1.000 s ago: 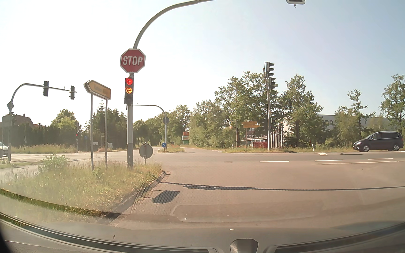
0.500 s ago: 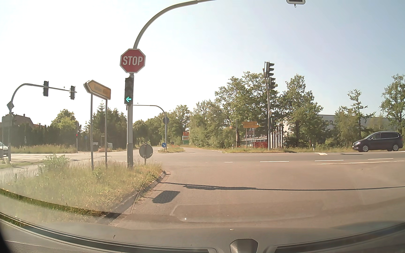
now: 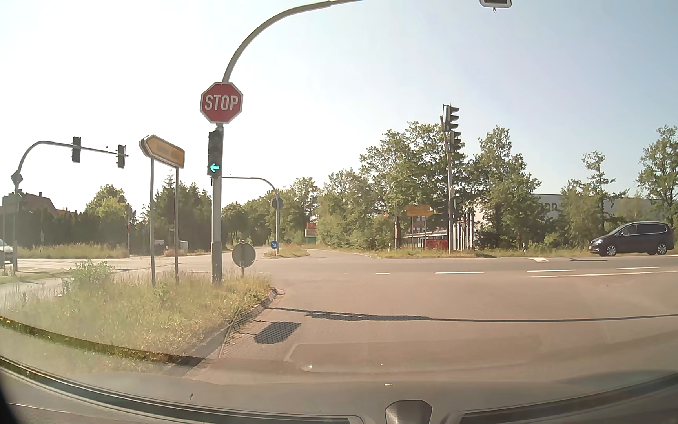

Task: Follow the waypoints while adhering to traffic rules and regulations

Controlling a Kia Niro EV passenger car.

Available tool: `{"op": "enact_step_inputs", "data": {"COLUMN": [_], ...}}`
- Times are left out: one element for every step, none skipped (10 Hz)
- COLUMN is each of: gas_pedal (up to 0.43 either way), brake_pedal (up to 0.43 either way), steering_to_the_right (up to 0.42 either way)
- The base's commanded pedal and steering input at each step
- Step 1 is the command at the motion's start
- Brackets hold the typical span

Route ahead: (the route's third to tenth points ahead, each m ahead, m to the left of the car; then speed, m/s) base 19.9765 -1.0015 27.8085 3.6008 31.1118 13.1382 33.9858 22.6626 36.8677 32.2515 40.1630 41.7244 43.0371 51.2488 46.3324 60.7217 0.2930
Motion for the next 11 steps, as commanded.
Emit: {"op": "enact_step_inputs", "data": {"gas_pedal": [0.37,0.37,0.378,0.378,0.378,0.39,0.39,0.39,0.409,0.409,0.409], "brake_pedal": [0.006,0.006,0.006,0.006,0.0,0.006,0.006,0.006,0.006,0.006,0.006], "steering_to_the_right": [0.025,0.022,0.02,0.017,0.013,0.011,0.009,0.007,0.002,-0.002,-0.004]}}
